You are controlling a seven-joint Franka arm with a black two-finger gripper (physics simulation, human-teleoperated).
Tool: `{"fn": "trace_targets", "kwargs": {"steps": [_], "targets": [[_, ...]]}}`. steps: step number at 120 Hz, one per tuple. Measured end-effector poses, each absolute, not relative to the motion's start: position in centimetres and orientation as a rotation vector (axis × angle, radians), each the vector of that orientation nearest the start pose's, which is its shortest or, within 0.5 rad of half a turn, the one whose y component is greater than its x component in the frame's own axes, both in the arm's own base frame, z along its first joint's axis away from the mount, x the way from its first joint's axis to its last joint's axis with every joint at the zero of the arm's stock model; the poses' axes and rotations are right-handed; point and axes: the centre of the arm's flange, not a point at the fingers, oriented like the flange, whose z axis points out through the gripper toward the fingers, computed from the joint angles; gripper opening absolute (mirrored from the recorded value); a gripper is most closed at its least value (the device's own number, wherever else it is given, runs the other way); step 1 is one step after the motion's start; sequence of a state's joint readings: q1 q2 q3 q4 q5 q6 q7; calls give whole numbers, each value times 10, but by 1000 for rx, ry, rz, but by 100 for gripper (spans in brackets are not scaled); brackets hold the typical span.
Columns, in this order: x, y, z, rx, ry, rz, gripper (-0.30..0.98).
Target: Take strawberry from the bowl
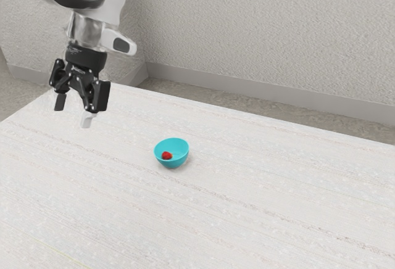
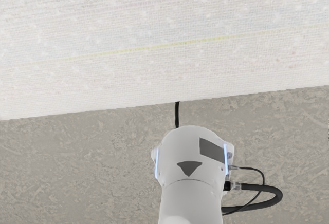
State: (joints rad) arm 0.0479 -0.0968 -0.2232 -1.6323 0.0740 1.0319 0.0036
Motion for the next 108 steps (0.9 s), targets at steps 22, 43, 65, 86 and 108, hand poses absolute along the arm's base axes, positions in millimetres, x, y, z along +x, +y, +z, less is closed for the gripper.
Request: {"fn": "trace_targets", "kwargs": {"steps": [22, 43, 65, 86, 108], "targets": [[486, -85, 623, -2994, 169, 336, 69], [473, -141, 623, -2996, 308, 352, 69], [532, -171, 560, -2867, 868, 356, 69], [626, -127, 468, -2818, 1219, 364, 69], [679, -135, 399, -2663, 1593, 317, 69]]}}
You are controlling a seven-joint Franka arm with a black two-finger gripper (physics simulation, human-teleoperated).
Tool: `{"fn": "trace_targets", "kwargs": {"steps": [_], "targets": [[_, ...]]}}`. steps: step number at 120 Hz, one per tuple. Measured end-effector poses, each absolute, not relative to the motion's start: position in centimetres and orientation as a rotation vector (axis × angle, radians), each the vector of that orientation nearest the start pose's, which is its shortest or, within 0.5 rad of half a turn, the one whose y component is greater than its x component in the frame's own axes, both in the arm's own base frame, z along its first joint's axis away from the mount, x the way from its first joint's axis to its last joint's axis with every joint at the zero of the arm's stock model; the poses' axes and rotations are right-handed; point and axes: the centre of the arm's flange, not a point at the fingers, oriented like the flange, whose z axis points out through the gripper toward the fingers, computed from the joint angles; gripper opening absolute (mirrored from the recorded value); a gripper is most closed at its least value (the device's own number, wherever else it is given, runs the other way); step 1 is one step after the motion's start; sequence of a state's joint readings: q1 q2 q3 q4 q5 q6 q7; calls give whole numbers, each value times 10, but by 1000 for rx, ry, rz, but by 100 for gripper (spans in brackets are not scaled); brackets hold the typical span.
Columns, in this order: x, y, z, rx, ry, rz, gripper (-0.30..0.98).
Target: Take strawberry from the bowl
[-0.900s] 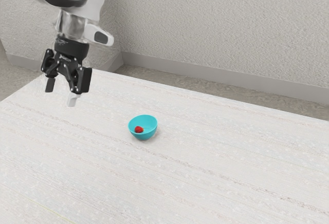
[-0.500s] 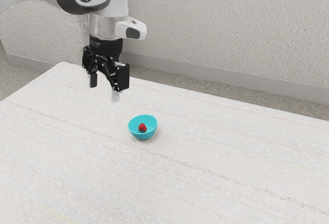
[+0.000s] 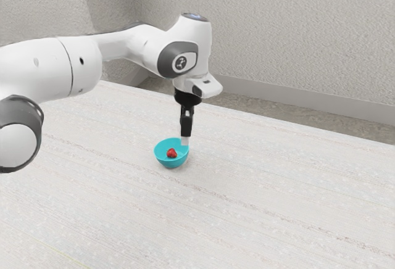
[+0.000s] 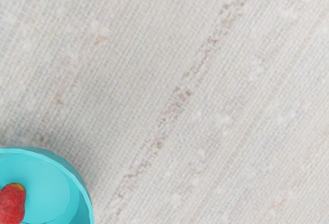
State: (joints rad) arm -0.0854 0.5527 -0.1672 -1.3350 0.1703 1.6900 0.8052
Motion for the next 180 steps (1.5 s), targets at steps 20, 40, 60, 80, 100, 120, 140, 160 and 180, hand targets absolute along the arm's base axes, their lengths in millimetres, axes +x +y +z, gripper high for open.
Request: {"fn": "trace_targets", "kwargs": {"steps": [20, 40, 60, 80, 100, 120, 140, 160, 180], "targets": [[725, -116, 378, -2509, 1802, 216, 69], [747, -97, 343, -2264, 2064, 190, 69], [755, -55, 321, -2089, 2246, 187, 69], [756, -37, 290, -1966, 2414, 170, 69], [753, -26, 274, -1865, 2532, 153, 69], [748, -10, 264, -1839, 2587, 151, 69], [744, -7, 258, -1814, 2639, 124, 69], [747, -7, 291, -1748, 2645, 74, 69], [734, -6, 315, -1731, 2670, 43, 54]]}}
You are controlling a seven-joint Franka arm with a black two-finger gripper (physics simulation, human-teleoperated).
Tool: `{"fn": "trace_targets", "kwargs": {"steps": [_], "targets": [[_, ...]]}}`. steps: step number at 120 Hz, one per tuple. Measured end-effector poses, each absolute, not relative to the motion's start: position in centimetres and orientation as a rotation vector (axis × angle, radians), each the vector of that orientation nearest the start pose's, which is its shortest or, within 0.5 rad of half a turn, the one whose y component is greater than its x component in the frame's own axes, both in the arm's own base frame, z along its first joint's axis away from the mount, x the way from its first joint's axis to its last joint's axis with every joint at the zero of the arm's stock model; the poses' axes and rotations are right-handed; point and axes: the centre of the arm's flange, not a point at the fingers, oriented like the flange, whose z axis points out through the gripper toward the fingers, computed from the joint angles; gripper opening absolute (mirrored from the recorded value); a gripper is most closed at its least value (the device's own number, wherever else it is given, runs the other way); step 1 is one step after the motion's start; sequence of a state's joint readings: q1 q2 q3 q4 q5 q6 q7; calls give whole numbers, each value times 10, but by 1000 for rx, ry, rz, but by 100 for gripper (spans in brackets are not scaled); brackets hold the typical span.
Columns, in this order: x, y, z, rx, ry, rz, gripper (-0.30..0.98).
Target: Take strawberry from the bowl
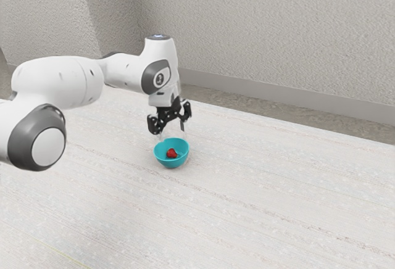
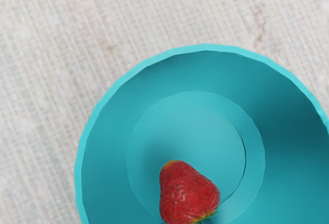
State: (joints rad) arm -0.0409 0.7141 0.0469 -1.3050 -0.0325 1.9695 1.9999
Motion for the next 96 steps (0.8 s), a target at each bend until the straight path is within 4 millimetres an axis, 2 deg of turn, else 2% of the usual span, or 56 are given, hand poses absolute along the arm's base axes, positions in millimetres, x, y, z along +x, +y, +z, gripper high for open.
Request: {"fn": "trace_targets", "kwargs": {"steps": [16, 23, 33, 65, 96], "targets": [[715, -2, 315, -1755, 2705, 36, 32], [713, -3, 313, -1755, 2715, 26, 26], [713, -2, 301, -1760, 2726, 17, 22], [718, 2, 283, -1749, 2725, -17, 16], [720, 8, 272, -1744, 2715, -41, 21]]}}
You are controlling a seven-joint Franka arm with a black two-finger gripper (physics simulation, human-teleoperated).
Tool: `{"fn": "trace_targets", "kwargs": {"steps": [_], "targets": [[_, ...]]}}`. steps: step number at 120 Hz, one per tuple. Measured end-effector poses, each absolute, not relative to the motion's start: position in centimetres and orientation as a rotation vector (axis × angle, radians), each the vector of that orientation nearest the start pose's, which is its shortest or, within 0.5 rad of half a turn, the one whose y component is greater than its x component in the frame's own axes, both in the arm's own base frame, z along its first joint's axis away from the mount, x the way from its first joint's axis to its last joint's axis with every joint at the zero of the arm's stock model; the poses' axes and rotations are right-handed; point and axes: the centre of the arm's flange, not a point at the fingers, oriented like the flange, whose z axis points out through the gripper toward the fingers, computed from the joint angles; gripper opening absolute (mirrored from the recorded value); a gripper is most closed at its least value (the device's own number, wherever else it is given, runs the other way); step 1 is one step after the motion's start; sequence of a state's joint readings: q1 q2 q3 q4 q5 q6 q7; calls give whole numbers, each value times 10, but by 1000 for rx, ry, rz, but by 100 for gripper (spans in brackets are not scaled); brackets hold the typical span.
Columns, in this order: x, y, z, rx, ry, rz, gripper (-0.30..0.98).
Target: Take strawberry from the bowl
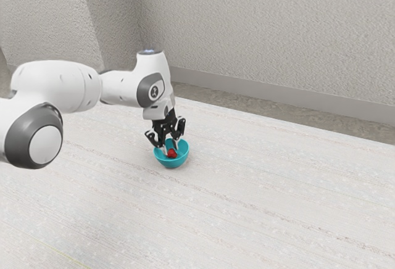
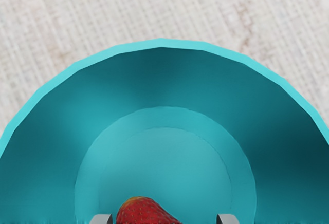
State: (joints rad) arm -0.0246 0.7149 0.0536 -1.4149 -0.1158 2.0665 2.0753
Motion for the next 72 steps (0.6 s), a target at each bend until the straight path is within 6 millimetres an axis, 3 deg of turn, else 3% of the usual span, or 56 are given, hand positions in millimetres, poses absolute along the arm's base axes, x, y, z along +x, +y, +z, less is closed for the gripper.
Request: {"fn": "trace_targets", "kwargs": {"steps": [57, 72], "targets": [[720, 14, 254, -1745, 2707, -63, 23], [720, 14, 254, -1741, 2703, -71, 14]]}}
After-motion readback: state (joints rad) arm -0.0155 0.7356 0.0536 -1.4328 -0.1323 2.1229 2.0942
